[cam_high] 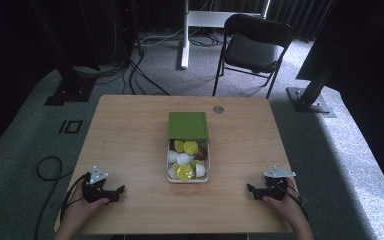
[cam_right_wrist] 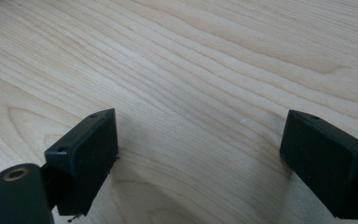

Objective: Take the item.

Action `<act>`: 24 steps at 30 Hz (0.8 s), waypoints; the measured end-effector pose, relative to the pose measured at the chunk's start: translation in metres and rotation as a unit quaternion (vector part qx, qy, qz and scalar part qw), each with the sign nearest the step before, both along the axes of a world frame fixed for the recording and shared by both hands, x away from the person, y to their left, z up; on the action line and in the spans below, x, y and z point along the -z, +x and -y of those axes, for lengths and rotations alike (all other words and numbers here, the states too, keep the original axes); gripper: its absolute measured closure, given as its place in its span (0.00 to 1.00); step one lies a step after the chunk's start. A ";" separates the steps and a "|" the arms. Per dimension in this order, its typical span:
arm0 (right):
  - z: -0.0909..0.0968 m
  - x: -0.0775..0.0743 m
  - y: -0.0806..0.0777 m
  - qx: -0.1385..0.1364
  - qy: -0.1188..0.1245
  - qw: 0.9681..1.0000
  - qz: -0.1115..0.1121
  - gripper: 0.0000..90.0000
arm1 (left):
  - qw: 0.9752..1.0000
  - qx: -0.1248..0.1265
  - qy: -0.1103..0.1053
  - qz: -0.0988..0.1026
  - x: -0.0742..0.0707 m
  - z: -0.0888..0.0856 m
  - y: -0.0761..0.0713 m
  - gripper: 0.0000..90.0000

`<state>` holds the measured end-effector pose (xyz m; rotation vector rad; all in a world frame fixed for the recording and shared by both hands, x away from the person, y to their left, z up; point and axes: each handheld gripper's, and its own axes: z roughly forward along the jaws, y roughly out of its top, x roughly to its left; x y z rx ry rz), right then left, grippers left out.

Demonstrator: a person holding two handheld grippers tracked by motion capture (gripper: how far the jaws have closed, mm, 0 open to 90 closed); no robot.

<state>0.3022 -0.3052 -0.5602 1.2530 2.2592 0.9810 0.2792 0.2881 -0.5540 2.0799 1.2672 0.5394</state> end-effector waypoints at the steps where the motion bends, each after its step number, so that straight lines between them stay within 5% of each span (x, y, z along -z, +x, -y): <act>1: 0.000 0.000 0.000 0.000 0.000 1.000 0.000 0.12 | 1.000 0.000 0.000 0.000 0.000 0.000 0.000 0.10; 24: 0.000 0.000 0.000 0.000 0.000 1.000 0.000 0.12 | 1.000 0.006 0.000 -0.001 0.000 0.001 -0.001 0.10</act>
